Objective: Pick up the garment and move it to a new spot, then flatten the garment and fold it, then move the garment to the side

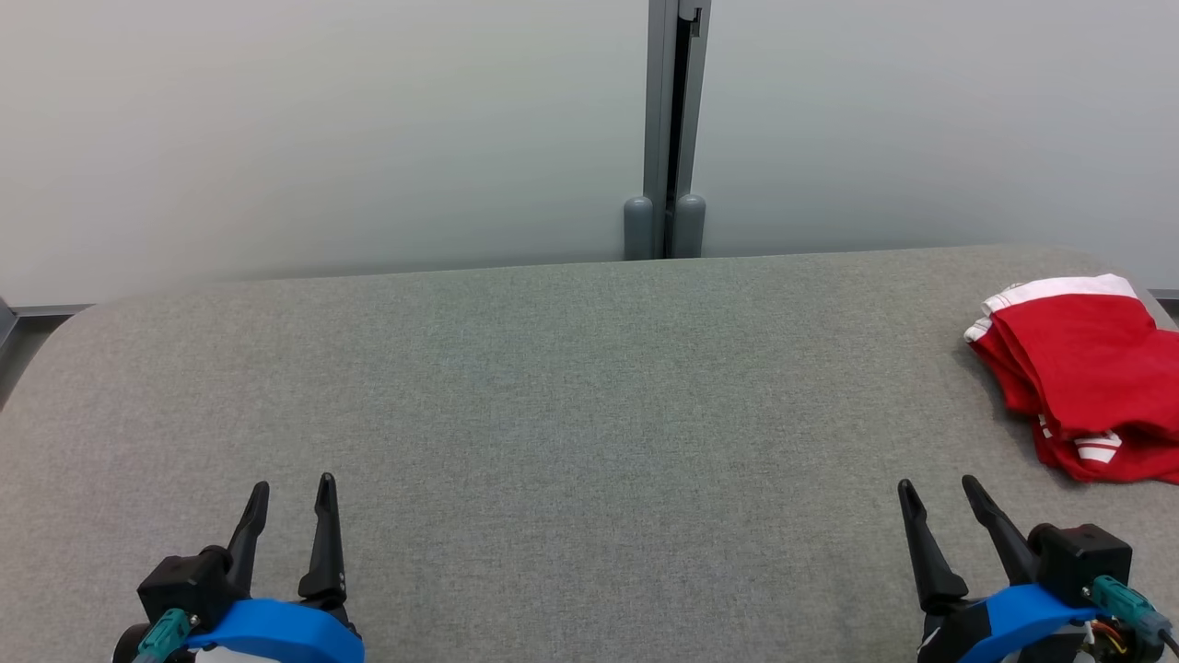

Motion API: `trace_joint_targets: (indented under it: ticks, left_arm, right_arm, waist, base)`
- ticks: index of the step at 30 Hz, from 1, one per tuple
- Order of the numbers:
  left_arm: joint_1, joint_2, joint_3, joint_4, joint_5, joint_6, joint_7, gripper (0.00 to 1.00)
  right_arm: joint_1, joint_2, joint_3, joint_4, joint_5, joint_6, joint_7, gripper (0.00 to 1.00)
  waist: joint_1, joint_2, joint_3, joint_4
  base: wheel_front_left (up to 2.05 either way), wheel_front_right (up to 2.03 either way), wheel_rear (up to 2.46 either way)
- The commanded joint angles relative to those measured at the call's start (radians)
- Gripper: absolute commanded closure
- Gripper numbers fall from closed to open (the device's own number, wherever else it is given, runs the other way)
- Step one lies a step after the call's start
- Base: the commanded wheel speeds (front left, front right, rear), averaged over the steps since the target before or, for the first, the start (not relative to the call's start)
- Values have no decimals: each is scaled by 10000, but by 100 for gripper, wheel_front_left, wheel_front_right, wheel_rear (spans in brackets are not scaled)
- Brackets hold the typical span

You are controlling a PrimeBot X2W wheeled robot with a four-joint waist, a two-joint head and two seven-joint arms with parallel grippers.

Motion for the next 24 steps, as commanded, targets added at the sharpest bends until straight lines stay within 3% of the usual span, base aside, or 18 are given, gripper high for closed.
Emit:
trace_joint_targets:
  ticks: [1, 23, 24]
  left_arm:
    - [-60, -3, 54, 11, 12, -68, -43, 0]
    - [-111, -8, 20, 133, 71, -135, -43, 0]
    - [-3, -56, 41, 153, 27, -88, 4, 100]
  right_arm:
    - [-95, -46, 18, 51, 32, 1, -68, 0]
    - [-69, 115, -99, -18, 4, 1, -146, 0]
    - [12, 94, -91, 16, -10, 0, -73, 100]
  waist:
    - [-1, 0, -3, -12]
    - [-1, 0, -8, -31]
    - [0, 0, -6, -34]
  base:
    - [0, 0, 0]
    - [0, 0, 0]
    - [0, 0, 0]
